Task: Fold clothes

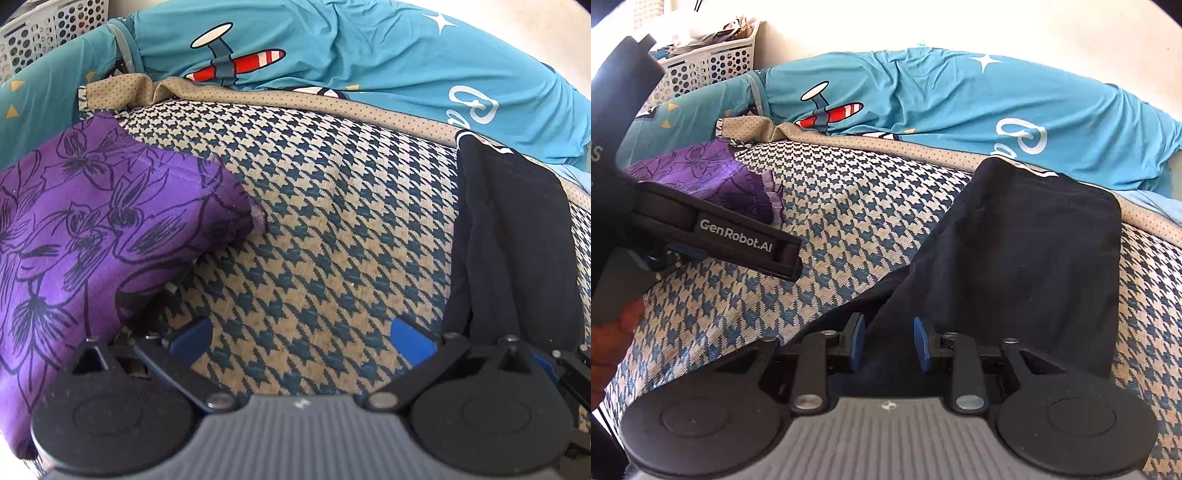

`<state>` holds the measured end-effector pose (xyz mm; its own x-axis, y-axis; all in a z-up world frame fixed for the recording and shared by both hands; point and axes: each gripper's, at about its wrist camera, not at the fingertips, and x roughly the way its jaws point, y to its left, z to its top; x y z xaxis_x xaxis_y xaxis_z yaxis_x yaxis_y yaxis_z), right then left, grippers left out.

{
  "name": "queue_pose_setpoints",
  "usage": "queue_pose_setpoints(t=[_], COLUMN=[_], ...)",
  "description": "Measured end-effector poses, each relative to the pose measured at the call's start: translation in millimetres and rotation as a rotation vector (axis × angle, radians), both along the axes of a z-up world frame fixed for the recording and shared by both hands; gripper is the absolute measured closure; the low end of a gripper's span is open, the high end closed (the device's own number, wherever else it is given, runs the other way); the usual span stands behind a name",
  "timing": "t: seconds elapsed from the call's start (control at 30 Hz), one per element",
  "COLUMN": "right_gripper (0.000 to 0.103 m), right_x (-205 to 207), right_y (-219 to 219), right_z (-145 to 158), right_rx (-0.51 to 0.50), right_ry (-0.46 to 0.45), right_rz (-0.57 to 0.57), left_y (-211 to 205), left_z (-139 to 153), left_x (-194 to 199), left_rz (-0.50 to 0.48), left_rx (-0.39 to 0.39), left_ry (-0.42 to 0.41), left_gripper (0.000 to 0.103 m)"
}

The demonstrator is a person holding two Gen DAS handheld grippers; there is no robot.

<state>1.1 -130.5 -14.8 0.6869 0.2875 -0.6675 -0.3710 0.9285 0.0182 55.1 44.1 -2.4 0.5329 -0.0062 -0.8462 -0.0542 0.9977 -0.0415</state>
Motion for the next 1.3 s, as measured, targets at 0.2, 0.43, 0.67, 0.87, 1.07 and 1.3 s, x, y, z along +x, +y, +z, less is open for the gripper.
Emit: queue_pose_setpoints(t=[0.2,0.43,0.67,0.87,1.07,1.3], right_gripper=[0.074,0.082,0.095,0.095,0.095,0.093], right_x=[7.9,13.1,12.7,15.4,27.4,37.3], right_y=[5.5,5.2,-1.8,-11.8,-9.5,5.3], right_z=[-5.8,-12.4,-1.0,8.5,-0.1,-19.9], right_rx=[-0.022,-0.031,0.032,0.187,0.29,0.255], right_ry=[0.017,0.029,0.017,-0.006,0.019,0.041], right_rz=[0.017,0.0,-0.038,-0.084,-0.1,-0.078], left_y=[4.4,4.6,7.1,9.9,9.4,9.8], left_z=[-3.6,-5.0,0.9,6.8,7.0,5.7], left_x=[1.8,1.9,-1.5,-2.9,-3.6,-2.0], left_rz=[0.023,0.028,0.041,0.057,0.059,0.072], left_rx=[-0.048,-0.047,-0.048,-0.043,-0.033,-0.026], left_ry=[0.027,0.029,0.004,-0.022,-0.026,-0.023], left_gripper=[0.0,0.0,0.0,0.0,0.0,0.0])
